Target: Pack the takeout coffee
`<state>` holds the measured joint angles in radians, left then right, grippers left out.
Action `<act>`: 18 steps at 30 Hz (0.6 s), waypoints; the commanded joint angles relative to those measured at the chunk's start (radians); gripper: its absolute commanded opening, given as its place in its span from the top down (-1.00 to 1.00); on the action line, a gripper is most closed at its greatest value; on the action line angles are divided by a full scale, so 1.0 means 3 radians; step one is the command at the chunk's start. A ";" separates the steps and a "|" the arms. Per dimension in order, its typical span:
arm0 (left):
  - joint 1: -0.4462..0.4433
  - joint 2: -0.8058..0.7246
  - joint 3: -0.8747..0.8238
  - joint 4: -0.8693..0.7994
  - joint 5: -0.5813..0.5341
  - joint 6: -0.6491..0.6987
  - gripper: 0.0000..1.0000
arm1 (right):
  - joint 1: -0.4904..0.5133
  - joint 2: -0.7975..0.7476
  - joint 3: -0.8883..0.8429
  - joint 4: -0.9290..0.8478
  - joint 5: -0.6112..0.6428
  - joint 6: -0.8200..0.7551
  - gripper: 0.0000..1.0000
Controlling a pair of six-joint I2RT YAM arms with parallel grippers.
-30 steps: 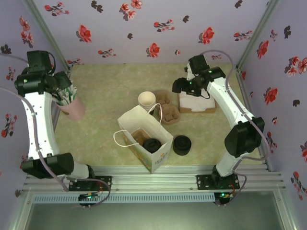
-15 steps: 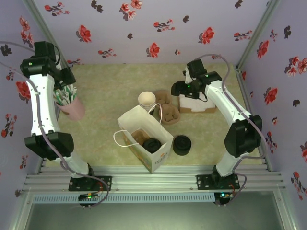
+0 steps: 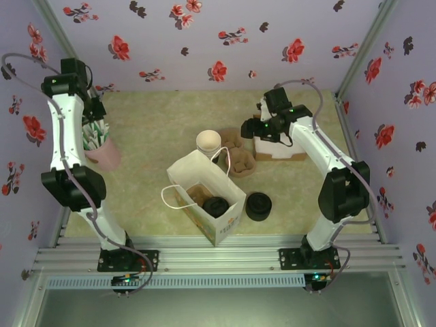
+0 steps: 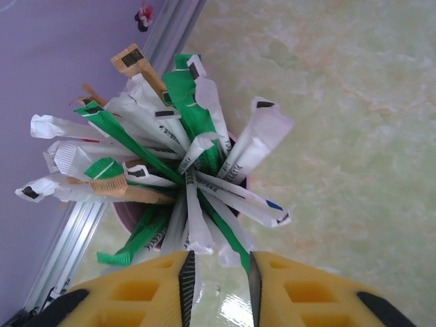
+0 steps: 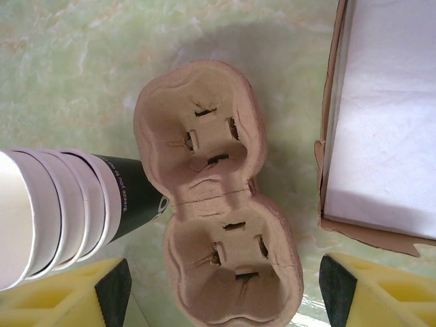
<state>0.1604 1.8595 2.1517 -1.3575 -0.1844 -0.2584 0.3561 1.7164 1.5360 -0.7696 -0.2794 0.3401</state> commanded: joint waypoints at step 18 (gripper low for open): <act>0.0140 0.0603 0.0398 -0.0100 -0.0056 0.0019 0.49 | -0.0007 0.0130 -0.0063 0.0080 -0.0081 -0.0070 -0.49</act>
<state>0.1959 2.0277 2.2372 -1.3647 -0.2016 -0.2584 0.3557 1.7378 1.5265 -0.7555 -0.2928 0.3397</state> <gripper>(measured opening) 0.258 0.748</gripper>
